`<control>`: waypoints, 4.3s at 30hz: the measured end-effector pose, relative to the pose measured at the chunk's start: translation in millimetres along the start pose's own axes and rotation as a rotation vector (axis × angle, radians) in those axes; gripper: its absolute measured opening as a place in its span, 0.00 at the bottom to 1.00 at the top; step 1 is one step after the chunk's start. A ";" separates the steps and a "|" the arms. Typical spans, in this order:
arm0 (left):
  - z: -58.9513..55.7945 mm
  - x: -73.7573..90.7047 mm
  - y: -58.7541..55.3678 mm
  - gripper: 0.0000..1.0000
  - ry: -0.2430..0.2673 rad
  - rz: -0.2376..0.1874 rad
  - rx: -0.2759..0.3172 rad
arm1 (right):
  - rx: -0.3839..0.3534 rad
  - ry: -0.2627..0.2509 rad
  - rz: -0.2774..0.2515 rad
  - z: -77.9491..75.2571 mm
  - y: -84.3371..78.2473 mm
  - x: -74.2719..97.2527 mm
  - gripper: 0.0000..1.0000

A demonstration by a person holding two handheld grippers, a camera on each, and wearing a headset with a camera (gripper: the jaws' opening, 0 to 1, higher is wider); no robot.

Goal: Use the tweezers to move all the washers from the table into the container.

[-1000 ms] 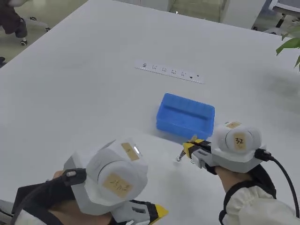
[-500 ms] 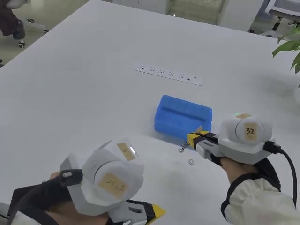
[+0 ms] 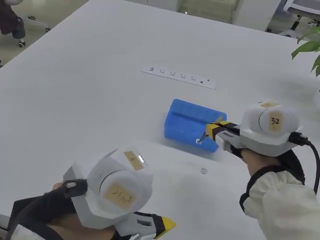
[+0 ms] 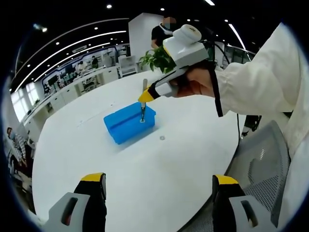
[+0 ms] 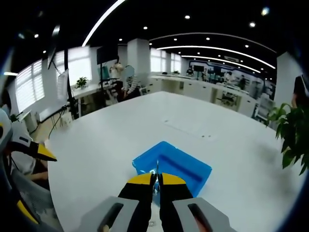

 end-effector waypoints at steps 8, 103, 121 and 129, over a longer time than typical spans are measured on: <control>3.0 -3.6 2.5 0.92 -0.004 -0.020 0.009 | 0.036 -0.066 -0.014 -18.3 10.0 -11.0 0.00; 9.7 -16.1 3.9 0.93 0.024 -0.014 0.010 | -0.100 -0.001 0.080 -12.2 -67.4 7.1 0.02; 8.6 -15.3 -0.1 0.92 0.020 -0.004 0.013 | -0.125 -0.010 0.104 -11.2 -82.7 9.1 0.02; 6.8 -15.8 0.4 0.92 0.018 -0.005 0.011 | -0.065 -0.009 0.101 -4.0 -84.5 7.2 0.01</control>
Point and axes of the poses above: the centre of the closed fingertips' face, and the gripper's own axes: x roughly backward along the fingers, z roughly to its left, y roughly out of its top, the point moved 2 cm from there along x, roughly backward along the fingers, and after that the axes turned 10 degrees about -x, right-handed, at the moved point
